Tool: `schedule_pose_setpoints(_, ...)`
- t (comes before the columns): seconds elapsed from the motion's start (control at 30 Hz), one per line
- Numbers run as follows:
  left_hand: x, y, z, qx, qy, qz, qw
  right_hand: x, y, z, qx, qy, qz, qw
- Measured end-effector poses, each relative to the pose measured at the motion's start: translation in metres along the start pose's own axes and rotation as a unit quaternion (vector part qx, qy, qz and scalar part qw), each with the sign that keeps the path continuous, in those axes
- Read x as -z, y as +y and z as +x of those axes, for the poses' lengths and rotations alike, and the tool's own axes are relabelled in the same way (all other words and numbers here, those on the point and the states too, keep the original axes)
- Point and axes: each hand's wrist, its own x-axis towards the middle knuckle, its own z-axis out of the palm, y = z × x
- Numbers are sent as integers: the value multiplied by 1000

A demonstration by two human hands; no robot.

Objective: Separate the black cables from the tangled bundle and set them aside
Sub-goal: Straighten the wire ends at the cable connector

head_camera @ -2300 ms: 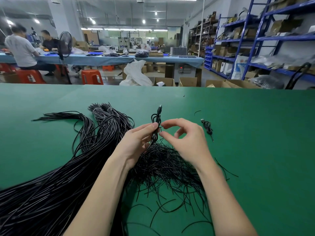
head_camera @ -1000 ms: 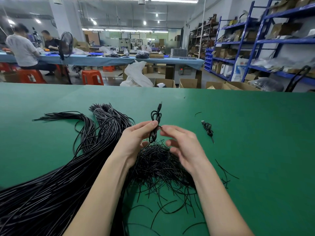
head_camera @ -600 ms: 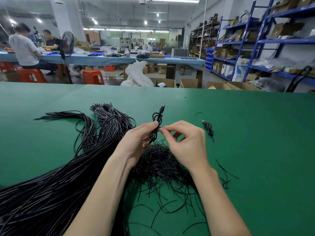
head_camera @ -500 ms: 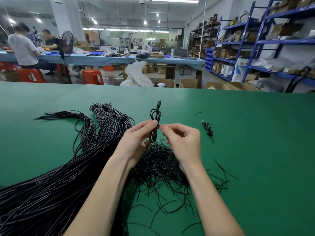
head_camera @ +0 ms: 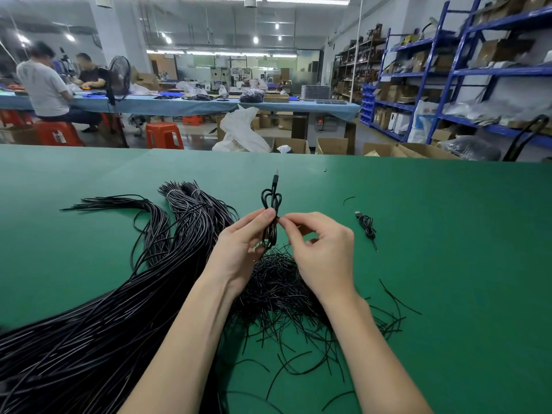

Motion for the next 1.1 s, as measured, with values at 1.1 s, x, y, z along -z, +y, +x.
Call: schedule_pose_setpoints(1.1, 12, -9, 11, 27, -7, 74, 997, 30, 9, 5, -123, -227, -64, 964)
